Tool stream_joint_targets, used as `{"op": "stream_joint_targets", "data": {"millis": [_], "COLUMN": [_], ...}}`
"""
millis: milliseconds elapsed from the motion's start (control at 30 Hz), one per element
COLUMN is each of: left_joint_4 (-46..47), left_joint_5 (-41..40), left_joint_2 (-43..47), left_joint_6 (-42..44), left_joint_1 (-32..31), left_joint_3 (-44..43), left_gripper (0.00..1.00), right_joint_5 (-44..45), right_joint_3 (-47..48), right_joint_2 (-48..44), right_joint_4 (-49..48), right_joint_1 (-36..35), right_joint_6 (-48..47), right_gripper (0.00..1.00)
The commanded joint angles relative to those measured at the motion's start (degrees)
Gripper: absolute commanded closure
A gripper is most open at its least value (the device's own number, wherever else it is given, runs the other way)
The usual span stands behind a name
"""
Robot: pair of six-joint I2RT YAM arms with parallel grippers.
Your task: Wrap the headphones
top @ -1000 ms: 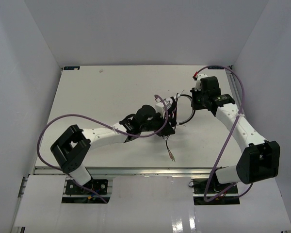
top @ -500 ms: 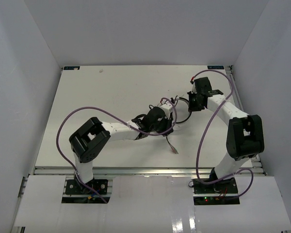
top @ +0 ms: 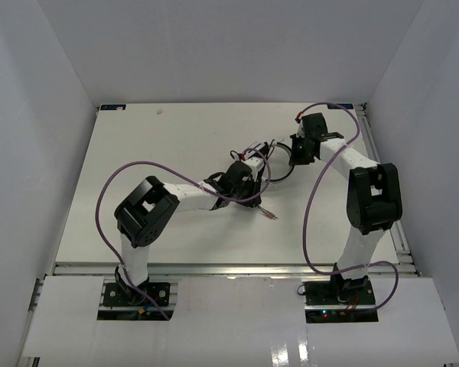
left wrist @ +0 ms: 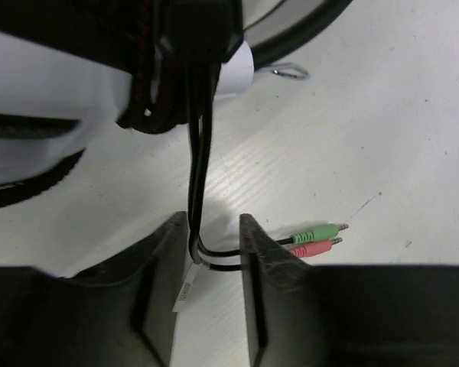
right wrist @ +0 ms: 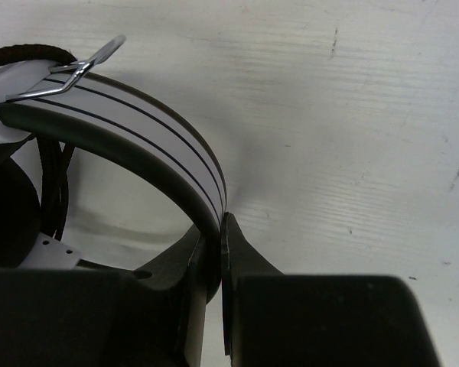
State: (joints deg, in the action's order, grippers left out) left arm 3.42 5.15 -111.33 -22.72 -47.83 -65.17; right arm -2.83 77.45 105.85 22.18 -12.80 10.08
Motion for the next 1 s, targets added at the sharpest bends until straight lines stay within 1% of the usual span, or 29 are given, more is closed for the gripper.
{"op": "stream_joint_targets", "data": {"millis": [0, 67, 133, 200, 233, 267, 300, 333, 367, 433, 533, 600, 667, 733, 800, 867, 900, 933, 967], "left_joint_4": [-1.63, -1.76, -2.07, -2.53, -2.79, -2.97, -3.06, -3.07, -3.09, -3.73, -8.61, -10.5, -11.77, -11.84, -11.51, -11.34, -11.44, -11.68, -11.86], "left_joint_5": [0.71, 1.2, 1.99, 2.66, 3.09, 4.03, 4.33, 4.51, 4.54, 4.09, 1.88, 0.39, -0.84, -1.25, -0.85, -0.19, 0.19, 0.74, 0.74], "left_joint_2": [3.58, 5.66, 8.1, 10.3, 11.51, 13.99, 15.5, 18.09, 20.65, 25.36, 34.57, 39.8, 43.98, 50.79, 54.66, 60.96, 63.09, 66.55, 66.63], "left_joint_6": [1.38, 1.54, 1.86, 1.89, 1.89, 1.89, 1.8, 1.69, 1.72, 2.23, 3.66, 5.03, 6.94, 8.4, 10.12, 10.54, 10.87, 11.12, 11.47], "left_joint_1": [0.78, 1.08, 1.16, 1.08, 1.16, 1.16, 1.08, 1.13, 1.16, 1.16, 1.23, 1.25, 1.5, 1.69, 1.69, 1.87, 1.87, 1.87, 1.87], "left_joint_3": [-0.72, 0.6, 1.87, 2.84, 3.36, 3.89, 4.97, 6.07, 6.97, 8.12, 8.4, 8.64, 10.62, 13.79, 18.6, 23.99, 25.48, 26.77, 28.09], "left_gripper": [0.52, 0.47, 0.41, 0.38, 0.36, 0.34, 0.29, 0.26, 0.24, 0.21, 0.13, 0.07, 0.02, 0.02, 0.02, 0.02, 0.02, 0.02, 0.02], "right_joint_5": [-5.83, -6.85, -7.49, -7.72, -7.89, -7.98, -8.39, -8.37, -8.17, -7.47, -6.92, -6.92, -7.58, -9.45, -11.98, -11.48, -9.16, -7.64, -6.58], "right_joint_3": [4.58, 5.45, 6.24, 6.65, 6.74, 6.75, 6.75, 6.64, 6.43, 5.79, 3.42, 1.19, -1.09, -5.81, -9.02, -15.05, -17.19, -20.11, -20.17], "right_joint_2": [2.75, 3.95, 5.05, 5.93, 6.11, 6.29, 6.3, 6.13, 5.84, 4.95, 0.69, -3.19, -8.94, -14.24, -21.09, -26.87, -31.77, -33.96, -36.34], "right_joint_4": [-3.64, -3.64, -3.64, -3.64, -3.64, -3.64, -3.64, -3.58, -3.6, -3.72, -3.7, -3.8, -3.81, -3.57, -2.6, -2.35, -2.52, -1.96, -1.08], "right_joint_1": [0.32, 0.32, 0.32, 0.32, 0.23, 0.23, 0.31, 0.32, 0.32, 0.38, 0.77, 1.09, 1.11, 1.11, 1.11, 1.02, 1.02, 1.02, 1.02], "right_joint_6": [0.89, 0.28, -0.2, -0.5, -0.67, -0.76, -1.01, -1.2, -1.44, -1.95, -2.56, -3.98, -6.23, -11.52, -15.29, -18.31, -18.25, -18.17, -18.18], "right_gripper": [0.92, 0.91, 0.83, 0.73, 0.72, 0.64, 0.6, 0.49, 0.41, 0.31, 0.11, 0.02, 0.04, 0.1, 0.1, 0.1, 0.1, 0.1, 0.1]}}
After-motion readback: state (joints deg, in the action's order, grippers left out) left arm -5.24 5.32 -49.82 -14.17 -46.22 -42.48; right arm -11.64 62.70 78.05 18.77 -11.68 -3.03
